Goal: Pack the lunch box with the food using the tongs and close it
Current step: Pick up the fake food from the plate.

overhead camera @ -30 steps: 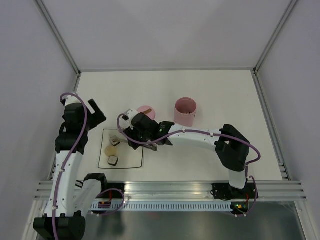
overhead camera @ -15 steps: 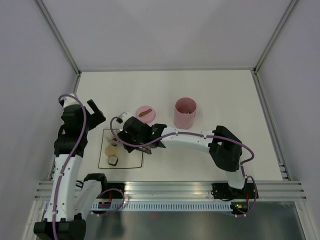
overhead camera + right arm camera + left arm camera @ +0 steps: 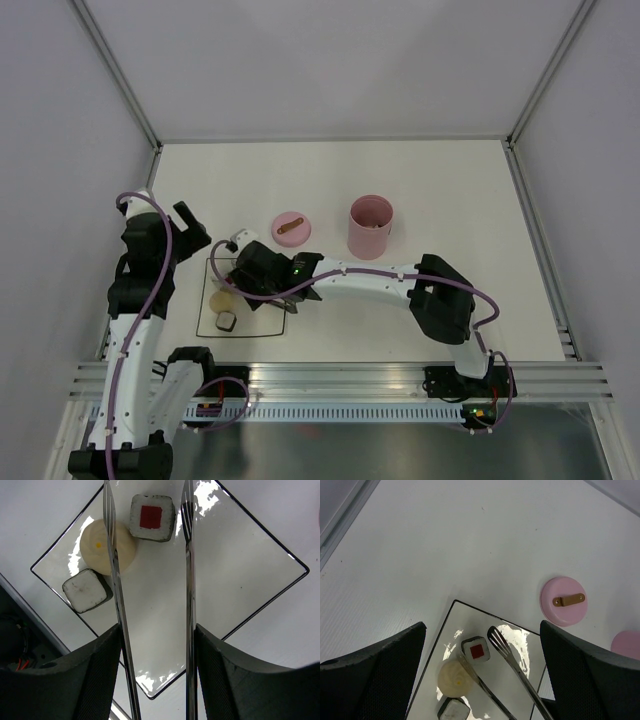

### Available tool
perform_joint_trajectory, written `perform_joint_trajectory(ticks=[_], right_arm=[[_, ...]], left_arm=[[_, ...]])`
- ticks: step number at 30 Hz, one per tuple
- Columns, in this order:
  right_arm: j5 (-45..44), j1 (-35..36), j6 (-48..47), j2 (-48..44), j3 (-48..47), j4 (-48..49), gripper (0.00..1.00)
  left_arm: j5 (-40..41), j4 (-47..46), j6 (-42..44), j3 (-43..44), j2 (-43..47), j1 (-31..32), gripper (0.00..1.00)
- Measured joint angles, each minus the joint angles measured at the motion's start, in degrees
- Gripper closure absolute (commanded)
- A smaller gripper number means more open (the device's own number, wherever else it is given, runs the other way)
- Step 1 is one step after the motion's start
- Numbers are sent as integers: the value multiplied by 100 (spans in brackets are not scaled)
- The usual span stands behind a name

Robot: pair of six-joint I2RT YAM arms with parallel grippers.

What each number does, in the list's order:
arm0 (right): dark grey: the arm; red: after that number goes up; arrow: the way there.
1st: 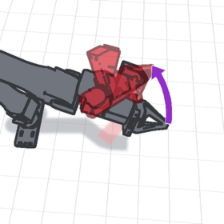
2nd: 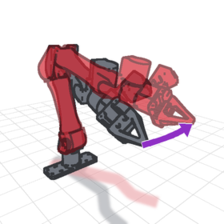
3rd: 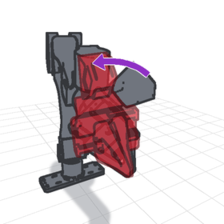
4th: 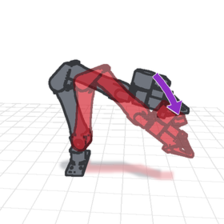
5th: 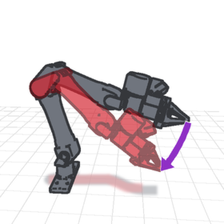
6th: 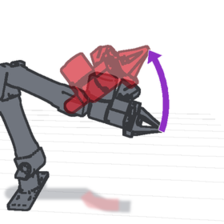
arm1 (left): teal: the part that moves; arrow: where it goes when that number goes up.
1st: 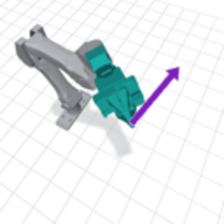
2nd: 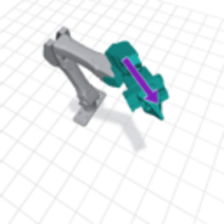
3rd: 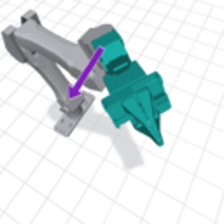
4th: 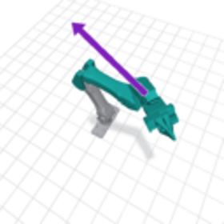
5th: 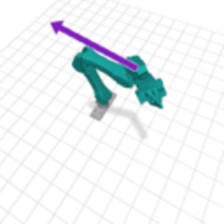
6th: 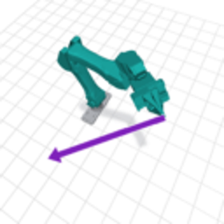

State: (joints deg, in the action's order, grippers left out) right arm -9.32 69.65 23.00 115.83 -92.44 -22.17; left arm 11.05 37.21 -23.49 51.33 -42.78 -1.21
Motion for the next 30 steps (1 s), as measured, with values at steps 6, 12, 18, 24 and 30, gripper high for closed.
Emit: perform_joint_trajectory(ticks=[6,12,18,24,30], right_arm=[[-254,59,-4,232,-219,-234,36],[-367,87,-4,348,-302,-402,39],[-463,111,-35,372,-400,-570,47],[-610,144,-90,372,-400,-658,63],[-710,122,-164,247,-205,-693,71]], left_arm=[[0,-2,0,-9,46,0,0],[0,0,2,-15,52,0,0],[0,0,2,-17,55,0,0],[2,0,4,-17,52,0,0],[4,0,4,-17,52,0,0]])
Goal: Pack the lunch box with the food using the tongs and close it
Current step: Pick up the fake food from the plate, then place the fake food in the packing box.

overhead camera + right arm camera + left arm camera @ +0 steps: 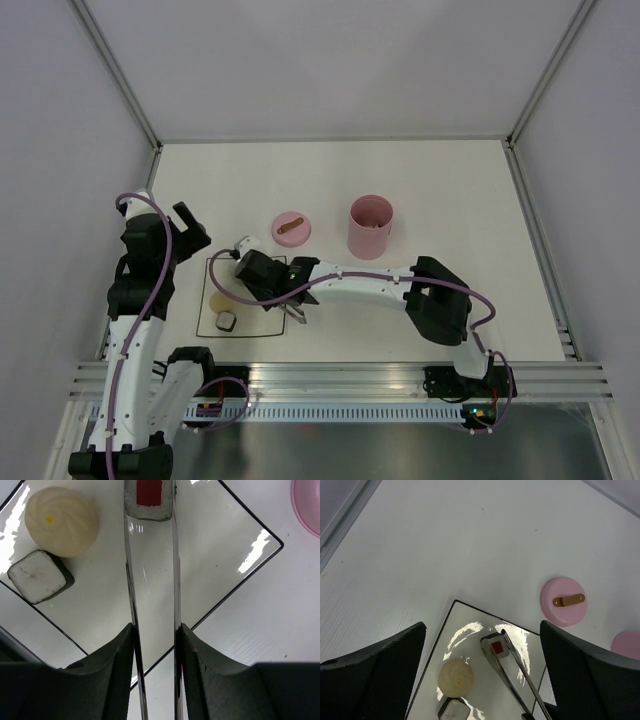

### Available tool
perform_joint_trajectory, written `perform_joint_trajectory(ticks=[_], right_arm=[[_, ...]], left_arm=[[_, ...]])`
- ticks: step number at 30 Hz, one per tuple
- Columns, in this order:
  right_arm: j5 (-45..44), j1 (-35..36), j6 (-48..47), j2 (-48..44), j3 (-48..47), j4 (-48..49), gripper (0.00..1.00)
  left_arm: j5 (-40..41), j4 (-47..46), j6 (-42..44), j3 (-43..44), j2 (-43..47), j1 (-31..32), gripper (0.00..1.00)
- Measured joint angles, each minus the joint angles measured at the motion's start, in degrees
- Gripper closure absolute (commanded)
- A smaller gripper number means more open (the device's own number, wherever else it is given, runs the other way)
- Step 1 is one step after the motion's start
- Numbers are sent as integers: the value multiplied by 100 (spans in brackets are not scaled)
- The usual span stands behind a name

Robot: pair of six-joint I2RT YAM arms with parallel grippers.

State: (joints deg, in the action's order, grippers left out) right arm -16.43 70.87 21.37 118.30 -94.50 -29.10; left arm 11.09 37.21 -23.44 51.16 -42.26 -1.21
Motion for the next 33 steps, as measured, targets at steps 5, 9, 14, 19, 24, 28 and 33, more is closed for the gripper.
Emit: perform_joint_trajectory(ticks=[5,9,14,19,24,28,33], right_arm=[[74,-142,-13,-481,297,-11,73],[426,-468,-13,-1036,417,-20,73],[640,-1064,-46,-1845,452,-146,73],[667,-1947,-175,-2621,452,-535,74],[369,-3040,-299,-3303,455,-1196,74],[271,-3652,-306,-3829,564,-1679,73],[437,-3884,-205,-4433,874,-2138,73]], left_arm=[[52,0,0,0,0,0,0],[74,0,0,0,0,0,0],[81,0,0,0,0,0,0],[81,0,2,0,0,0,0],[83,0,2,0,-20,0,0],[81,0,2,0,-52,0,0],[81,0,2,0,-98,0,0]])
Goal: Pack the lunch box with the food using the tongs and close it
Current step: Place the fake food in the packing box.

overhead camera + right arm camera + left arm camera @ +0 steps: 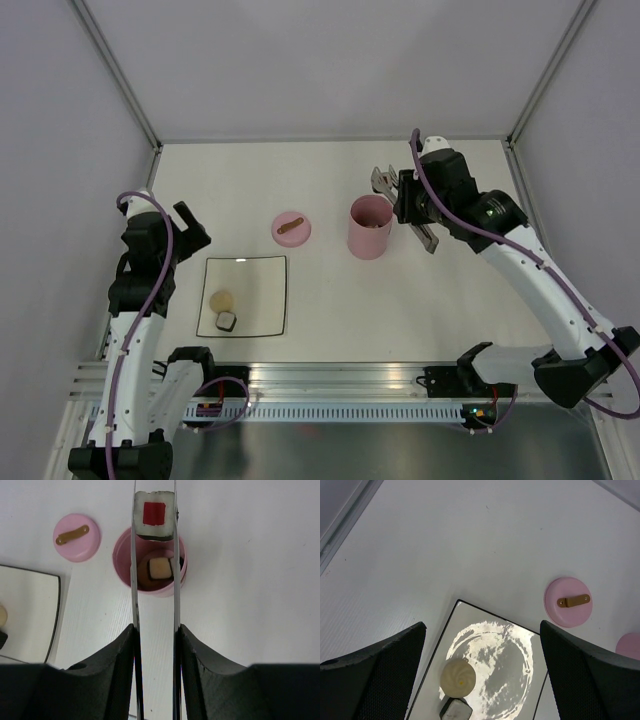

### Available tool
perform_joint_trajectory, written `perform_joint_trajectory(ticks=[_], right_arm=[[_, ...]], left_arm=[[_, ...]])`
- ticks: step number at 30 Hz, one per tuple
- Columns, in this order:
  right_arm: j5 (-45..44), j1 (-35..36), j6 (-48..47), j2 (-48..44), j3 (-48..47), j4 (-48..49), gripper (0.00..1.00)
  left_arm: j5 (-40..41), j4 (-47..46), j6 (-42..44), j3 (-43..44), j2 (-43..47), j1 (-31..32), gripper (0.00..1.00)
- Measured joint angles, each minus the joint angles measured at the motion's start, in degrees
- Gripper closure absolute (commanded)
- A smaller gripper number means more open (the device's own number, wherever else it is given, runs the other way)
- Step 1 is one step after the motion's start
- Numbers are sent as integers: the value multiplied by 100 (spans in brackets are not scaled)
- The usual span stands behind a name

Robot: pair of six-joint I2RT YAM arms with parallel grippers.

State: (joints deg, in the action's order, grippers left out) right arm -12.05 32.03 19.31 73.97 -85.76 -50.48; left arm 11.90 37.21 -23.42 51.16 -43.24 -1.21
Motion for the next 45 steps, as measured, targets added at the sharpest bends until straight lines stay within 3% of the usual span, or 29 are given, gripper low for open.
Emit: perform_joint_trajectory(ticks=[7,21,31,45], right_arm=[[306,22,116,-483,643,-232,72],[457,22,98,-374,957,2,64],[487,22,83,-258,1126,212,46],[605,22,85,-249,1130,332,40]], left_arm=[[0,0,0,0,-13,0,0],[11,0,9,-2,-26,0,0],[20,0,46,-46,-44,0,0],[24,0,55,-55,-101,0,0]])
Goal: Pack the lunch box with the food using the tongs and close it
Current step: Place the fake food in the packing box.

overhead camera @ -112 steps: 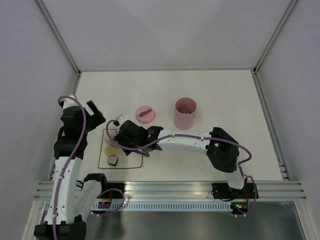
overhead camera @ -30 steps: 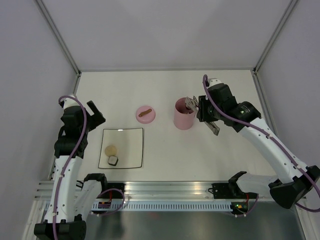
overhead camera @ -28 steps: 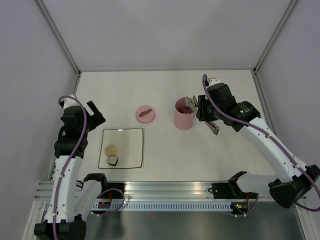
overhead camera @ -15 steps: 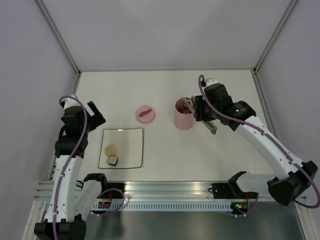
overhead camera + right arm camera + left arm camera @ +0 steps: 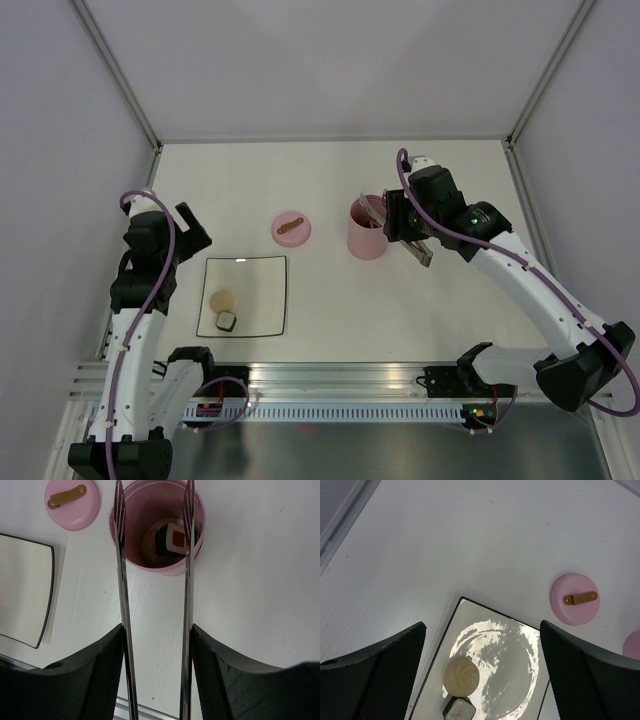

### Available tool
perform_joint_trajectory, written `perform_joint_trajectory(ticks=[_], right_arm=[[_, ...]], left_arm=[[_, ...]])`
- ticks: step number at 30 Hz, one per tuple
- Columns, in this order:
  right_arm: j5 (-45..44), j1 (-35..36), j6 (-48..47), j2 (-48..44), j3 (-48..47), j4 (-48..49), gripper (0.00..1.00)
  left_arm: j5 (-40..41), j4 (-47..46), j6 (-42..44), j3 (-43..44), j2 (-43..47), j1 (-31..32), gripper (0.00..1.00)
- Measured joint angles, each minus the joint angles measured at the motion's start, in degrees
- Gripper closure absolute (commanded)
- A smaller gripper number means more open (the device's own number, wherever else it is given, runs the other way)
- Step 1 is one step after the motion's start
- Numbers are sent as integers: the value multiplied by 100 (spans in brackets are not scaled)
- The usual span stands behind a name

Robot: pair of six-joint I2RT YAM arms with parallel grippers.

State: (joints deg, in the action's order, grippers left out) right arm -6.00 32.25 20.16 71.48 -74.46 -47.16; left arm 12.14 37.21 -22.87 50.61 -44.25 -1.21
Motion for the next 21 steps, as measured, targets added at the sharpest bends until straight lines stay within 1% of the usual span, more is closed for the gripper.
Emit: perform_joint_trajectory(ticks=[6,12,14,17,21], right_arm=[[282,0,-46,11,-205,22,41],[614,116,-192,260,-713,153,44],[651,299,-256,420,-927,219,44],[704,765,-356,719,-1191,411,45],[822,1464,-452,1185,-1244,769,46]], left_arm=[[0,0,0,0,0,0,0],[0,0,0,0,0,0,0],[0,0,0,0,0,0,0],[9,0,0,0,0,0,0],[107,0,0,0,7,0,0]])
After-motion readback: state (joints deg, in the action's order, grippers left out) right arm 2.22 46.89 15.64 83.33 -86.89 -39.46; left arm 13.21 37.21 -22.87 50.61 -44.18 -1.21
